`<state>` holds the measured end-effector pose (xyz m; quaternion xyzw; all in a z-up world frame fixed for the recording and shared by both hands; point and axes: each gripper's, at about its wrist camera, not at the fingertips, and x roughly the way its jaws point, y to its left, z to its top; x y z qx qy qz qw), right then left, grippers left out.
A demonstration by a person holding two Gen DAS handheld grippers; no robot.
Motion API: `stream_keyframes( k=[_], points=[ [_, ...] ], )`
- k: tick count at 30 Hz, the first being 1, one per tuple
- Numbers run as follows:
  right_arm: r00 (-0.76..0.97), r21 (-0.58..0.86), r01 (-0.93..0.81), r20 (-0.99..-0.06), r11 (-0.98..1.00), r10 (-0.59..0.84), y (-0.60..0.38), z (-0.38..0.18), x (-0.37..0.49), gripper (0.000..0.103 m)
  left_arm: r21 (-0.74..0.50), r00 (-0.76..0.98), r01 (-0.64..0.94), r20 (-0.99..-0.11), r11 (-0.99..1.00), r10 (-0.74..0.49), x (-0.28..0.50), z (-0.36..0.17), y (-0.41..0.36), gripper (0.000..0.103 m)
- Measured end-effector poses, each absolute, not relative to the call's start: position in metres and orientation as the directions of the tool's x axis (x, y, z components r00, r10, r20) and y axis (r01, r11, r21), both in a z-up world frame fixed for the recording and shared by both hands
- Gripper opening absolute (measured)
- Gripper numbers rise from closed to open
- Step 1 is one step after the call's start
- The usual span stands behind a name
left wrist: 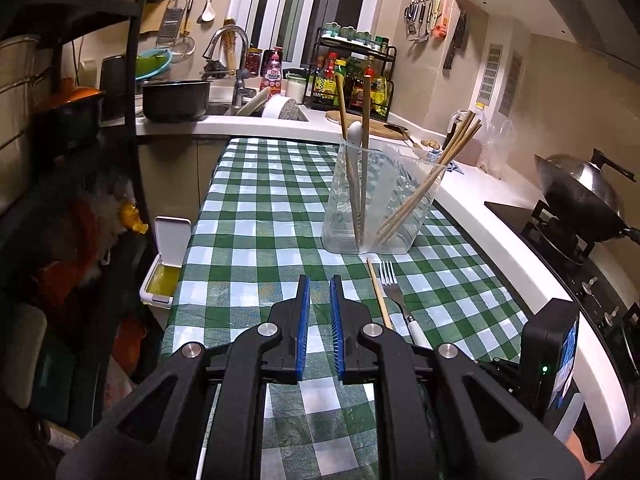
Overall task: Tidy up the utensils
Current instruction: 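Lower the right tool onto the white-handled fork and close on its handle, then close the left tool on the last chopstick while the right tool holds the fork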
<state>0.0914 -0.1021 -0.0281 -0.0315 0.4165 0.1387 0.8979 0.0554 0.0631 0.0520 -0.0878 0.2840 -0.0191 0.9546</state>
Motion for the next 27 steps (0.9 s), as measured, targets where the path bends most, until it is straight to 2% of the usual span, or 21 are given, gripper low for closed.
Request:
stream_keyframes(
  k=[18, 23, 27],
  points=[
    [0.635, 0.077, -0.187, -0.751, 0.979, 0.181, -0.148, -0.026, 0.077, 0.018, -0.174, 0.825, -0.014, -0.559, 0.985, -0.087, 0.058, 0.044, 0.06, 0.011],
    [0.646, 0.08, -0.158, -0.745, 0.984, 0.164, -0.17, -0.027, 0.069, 0.018, -0.232, 0.777, 0.032, -0.606, 0.972, -0.17, 0.061, 0.019, 0.042, 0.011],
    [0.65, 0.082, -0.16, -0.741, 0.984, 0.168, -0.179, -0.029, 0.066, 0.018, -0.217, 0.722, 0.093, -0.657, 0.972, -0.216, 0.063, -0.009, 0.007, 0.011]
  ],
)
